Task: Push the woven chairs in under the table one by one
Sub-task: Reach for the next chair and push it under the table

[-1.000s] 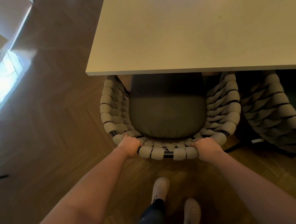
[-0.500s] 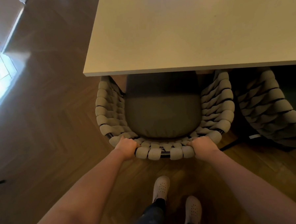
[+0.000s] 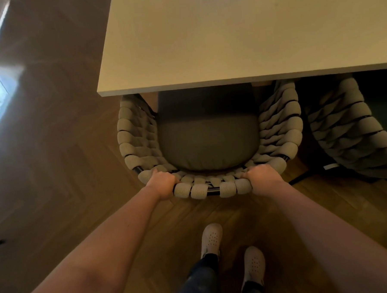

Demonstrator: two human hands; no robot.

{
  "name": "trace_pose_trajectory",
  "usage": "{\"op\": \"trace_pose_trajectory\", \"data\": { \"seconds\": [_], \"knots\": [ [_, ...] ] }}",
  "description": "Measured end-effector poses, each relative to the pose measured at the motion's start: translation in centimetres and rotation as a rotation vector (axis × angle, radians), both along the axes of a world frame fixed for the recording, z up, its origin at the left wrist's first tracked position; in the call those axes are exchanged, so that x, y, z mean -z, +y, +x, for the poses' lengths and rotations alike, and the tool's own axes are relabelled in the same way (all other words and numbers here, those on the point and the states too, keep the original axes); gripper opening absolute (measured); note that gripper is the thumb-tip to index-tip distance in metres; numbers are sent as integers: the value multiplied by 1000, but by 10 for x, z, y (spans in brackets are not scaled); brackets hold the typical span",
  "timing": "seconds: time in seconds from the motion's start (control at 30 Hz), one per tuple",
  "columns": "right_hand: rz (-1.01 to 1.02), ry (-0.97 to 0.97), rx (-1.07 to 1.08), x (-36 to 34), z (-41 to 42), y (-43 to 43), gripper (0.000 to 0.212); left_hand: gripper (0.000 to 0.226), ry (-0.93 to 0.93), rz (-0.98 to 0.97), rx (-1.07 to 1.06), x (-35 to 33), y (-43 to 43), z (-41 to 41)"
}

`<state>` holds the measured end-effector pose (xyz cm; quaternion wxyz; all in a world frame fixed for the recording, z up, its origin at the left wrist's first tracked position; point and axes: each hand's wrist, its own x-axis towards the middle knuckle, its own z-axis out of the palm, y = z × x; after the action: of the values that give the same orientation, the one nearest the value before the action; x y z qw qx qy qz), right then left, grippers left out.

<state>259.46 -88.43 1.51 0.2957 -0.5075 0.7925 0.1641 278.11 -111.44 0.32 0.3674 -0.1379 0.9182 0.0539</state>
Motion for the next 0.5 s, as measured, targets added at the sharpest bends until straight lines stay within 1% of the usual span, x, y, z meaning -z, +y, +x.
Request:
{"op": "trace_pose_trajectory", "data": {
  "seconds": [0.23, 0.4, 0.5],
  "knots": [
    [3, 15, 24, 8, 2, 10, 34, 23, -8, 8, 0, 3, 8, 0],
    [38, 14, 31, 16, 0, 19, 38, 25, 23, 4, 16, 3, 19, 0],
    [4, 4, 57, 18, -1, 20, 43, 27, -4, 9, 25, -2, 19, -2]
  ]
}}
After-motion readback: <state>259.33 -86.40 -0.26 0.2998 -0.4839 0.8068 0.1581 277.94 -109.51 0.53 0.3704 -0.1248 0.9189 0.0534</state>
